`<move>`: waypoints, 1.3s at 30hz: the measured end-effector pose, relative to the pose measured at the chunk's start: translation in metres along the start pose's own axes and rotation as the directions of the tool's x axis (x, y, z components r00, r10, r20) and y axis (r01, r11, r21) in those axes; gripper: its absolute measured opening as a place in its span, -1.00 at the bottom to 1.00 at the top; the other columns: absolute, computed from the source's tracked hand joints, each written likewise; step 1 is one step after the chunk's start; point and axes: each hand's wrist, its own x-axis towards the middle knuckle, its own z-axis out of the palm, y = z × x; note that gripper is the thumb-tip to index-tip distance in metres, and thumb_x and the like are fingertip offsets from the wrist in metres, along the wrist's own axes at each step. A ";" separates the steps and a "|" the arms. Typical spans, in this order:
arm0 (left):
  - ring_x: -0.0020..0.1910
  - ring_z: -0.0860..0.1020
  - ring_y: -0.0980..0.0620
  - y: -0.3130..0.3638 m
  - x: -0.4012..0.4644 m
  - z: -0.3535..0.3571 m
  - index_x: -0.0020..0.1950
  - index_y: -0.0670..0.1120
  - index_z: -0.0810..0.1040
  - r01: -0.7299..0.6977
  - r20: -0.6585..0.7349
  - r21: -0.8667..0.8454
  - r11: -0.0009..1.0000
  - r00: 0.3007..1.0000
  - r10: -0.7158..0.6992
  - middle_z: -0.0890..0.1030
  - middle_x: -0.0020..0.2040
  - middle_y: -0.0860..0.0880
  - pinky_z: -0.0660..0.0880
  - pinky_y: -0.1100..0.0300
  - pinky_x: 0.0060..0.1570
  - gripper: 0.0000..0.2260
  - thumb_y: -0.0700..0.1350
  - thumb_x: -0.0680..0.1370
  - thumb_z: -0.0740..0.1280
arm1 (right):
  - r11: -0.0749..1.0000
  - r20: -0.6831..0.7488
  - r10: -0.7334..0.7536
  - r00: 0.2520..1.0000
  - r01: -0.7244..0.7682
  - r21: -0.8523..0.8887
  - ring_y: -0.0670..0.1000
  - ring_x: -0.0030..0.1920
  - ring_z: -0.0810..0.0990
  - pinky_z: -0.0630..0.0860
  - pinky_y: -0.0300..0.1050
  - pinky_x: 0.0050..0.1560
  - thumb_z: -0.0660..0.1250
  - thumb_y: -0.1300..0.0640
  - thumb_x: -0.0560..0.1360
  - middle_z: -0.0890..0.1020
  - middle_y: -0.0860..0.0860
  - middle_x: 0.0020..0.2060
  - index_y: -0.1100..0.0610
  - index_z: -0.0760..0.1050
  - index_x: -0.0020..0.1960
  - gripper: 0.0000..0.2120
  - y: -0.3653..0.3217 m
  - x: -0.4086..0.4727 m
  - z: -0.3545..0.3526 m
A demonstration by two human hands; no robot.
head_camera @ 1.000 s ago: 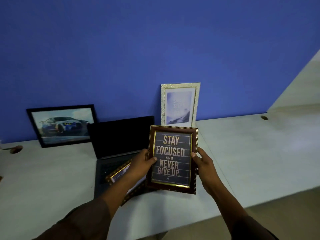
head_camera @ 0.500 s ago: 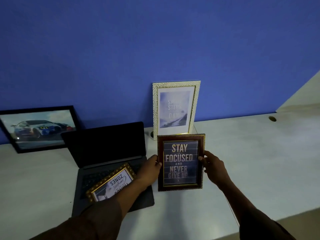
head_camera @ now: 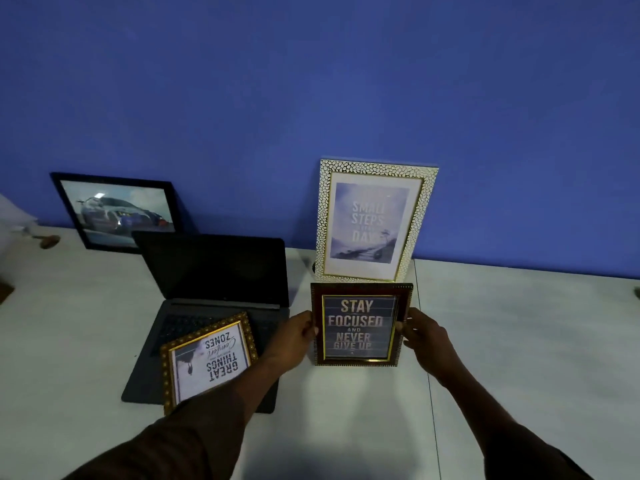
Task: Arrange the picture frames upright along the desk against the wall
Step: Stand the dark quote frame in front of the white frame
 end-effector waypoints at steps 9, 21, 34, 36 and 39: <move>0.08 0.64 -0.02 -0.017 0.002 0.024 0.16 -0.04 0.60 0.071 0.006 0.059 0.996 0.997 -0.072 0.69 0.09 -0.04 0.58 0.00 0.16 -0.83 -0.11 0.65 0.24 | 0.951 0.104 0.085 0.991 -0.112 0.288 0.08 0.14 0.70 0.68 0.04 0.07 0.35 0.02 0.59 0.73 0.00 0.07 -0.15 0.59 0.16 -0.83 0.039 -0.008 0.013; 0.34 0.55 -0.16 0.025 0.010 -0.003 0.42 -0.03 0.50 0.364 0.378 -0.740 0.565 0.921 -0.098 0.61 0.31 -0.16 0.28 -0.19 0.42 -0.24 0.44 0.55 -0.11 | 0.942 0.013 -0.052 0.999 0.044 0.332 0.01 0.19 0.67 0.64 -0.11 0.02 0.25 0.08 0.64 0.70 -0.04 0.14 0.08 0.54 0.25 -0.78 0.003 -0.006 -0.004; 0.32 0.55 -0.21 0.036 0.021 -0.001 0.36 -0.10 0.56 0.346 0.363 -0.748 0.566 0.928 -0.087 0.63 0.28 -0.20 0.32 -0.20 0.39 -0.22 0.46 0.53 -0.03 | 0.933 -0.004 -0.015 1.000 0.015 0.359 0.04 0.20 0.66 0.62 0.07 0.18 0.21 0.04 0.66 0.68 -0.05 0.15 0.00 0.52 0.23 -0.80 0.002 -0.007 0.000; 0.26 0.60 -0.20 0.040 0.023 0.004 0.34 -0.11 0.57 0.321 0.309 -0.734 0.598 0.942 -0.127 0.67 0.22 -0.18 0.41 -0.16 0.30 -0.25 0.43 0.55 -0.03 | 0.941 -0.004 -0.014 1.000 0.014 0.337 0.02 0.19 0.66 0.62 0.07 0.18 0.20 0.05 0.66 0.68 -0.05 0.14 -0.01 0.52 0.21 -0.82 0.004 -0.006 0.002; 0.17 0.64 -0.14 0.042 0.025 0.013 0.31 -0.08 0.59 0.295 0.241 -0.711 0.639 0.955 -0.173 0.70 0.16 -0.14 0.44 -0.11 0.22 -0.31 0.38 0.58 -0.05 | 0.953 -0.004 -0.004 1.000 0.005 0.303 0.02 0.18 0.66 0.62 0.14 0.19 0.20 0.05 0.67 0.68 -0.06 0.13 -0.01 0.52 0.21 -0.81 0.015 -0.010 0.006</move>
